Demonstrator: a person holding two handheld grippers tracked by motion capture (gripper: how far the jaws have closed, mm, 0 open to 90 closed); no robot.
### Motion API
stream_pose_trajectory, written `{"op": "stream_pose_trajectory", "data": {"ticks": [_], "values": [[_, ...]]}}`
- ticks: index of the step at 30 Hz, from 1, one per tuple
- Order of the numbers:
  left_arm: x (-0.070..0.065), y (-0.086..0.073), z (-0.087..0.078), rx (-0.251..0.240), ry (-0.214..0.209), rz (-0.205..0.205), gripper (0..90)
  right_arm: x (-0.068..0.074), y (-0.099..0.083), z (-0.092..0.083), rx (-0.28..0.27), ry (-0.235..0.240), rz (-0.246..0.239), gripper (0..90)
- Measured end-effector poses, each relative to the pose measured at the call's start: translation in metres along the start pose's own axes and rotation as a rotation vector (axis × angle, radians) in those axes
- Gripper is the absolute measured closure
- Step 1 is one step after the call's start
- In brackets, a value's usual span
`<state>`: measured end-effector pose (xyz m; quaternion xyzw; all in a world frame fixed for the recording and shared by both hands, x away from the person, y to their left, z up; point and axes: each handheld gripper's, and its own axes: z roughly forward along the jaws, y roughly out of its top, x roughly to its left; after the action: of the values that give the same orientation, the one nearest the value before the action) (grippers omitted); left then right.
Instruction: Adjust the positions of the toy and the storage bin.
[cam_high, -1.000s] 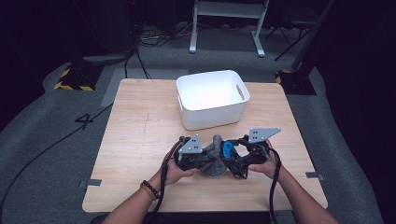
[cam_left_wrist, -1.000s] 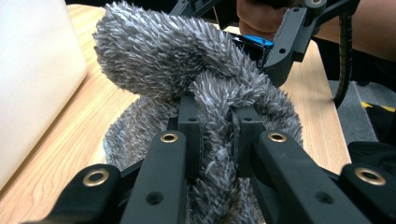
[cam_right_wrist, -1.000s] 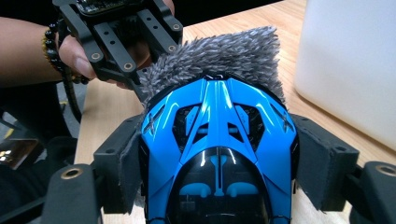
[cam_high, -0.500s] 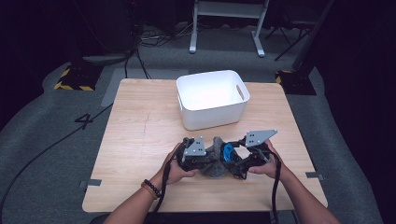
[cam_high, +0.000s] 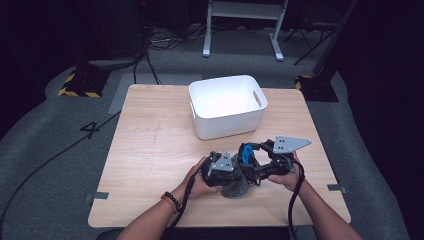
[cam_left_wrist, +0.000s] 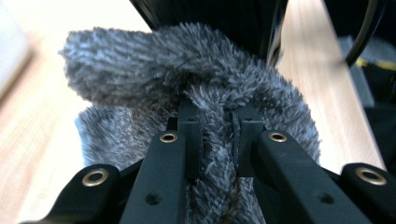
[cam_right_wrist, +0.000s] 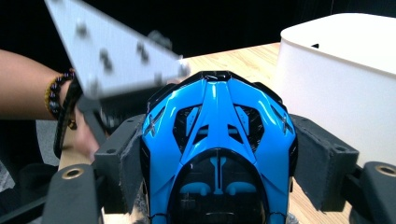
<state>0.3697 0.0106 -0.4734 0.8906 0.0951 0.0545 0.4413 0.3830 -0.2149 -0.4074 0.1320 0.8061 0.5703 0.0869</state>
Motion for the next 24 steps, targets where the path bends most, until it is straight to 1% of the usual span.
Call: {"op": "stream_pose_trajectory", "data": {"ticks": [2,3,5,7,8,9,12,13,17,19,20,22,24], "values": [[-0.002,-0.001,0.006,0.031,-0.002,0.012,78.3,0.0,0.001,0.0,0.004,0.008,0.001,26.5],[-0.002,-0.002,0.007,0.035,0.001,0.011,78.3,0.0,0.001,0.001,0.007,0.008,-0.001,26.5],[-0.001,-0.002,0.004,0.023,0.008,0.005,78.2,0.0,0.0,0.002,0.02,0.014,-0.006,26.5],[0.003,-0.002,-0.004,-0.004,0.021,-0.014,78.2,0.001,-0.001,0.003,0.045,0.014,-0.016,26.5],[0.005,-0.002,-0.009,-0.02,0.031,-0.017,78.2,0.001,-0.002,0.004,0.052,0.017,-0.017,26.5],[0.007,-0.001,-0.013,-0.037,0.036,-0.03,78.2,0.001,-0.003,0.004,0.059,0.019,-0.015,26.5],[0.011,0.001,-0.029,-0.112,0.048,-0.05,78.2,-0.001,-0.006,0.005,0.076,0.024,-0.009,26.5],[0.012,0.002,-0.034,-0.137,0.053,-0.044,78.2,-0.001,-0.007,0.005,0.081,0.022,-0.009,26.5],[0.012,0.007,-0.05,-0.206,0.066,-0.033,78.2,-0.004,-0.01,0.005,0.082,0.028,0.01,26.4],[0.012,0.008,-0.053,-0.212,0.078,-0.027,78.2,-0.004,-0.011,0.007,0.081,0.029,0.013,26.5],[0.013,0.007,-0.053,-0.215,0.075,-0.03,78.2,-0.004,-0.011,0.007,0.078,0.03,0.015,26.5],[0.014,0.006,-0.049,-0.215,0.066,-0.043,78.2,-0.004,-0.011,0.008,0.071,0.03,0.017,26.5],[0.015,0.005,-0.043,-0.198,0.059,-0.044,78.2,-0.004,-0.01,0.01,0.059,0.026,0.021,26.5]]}}
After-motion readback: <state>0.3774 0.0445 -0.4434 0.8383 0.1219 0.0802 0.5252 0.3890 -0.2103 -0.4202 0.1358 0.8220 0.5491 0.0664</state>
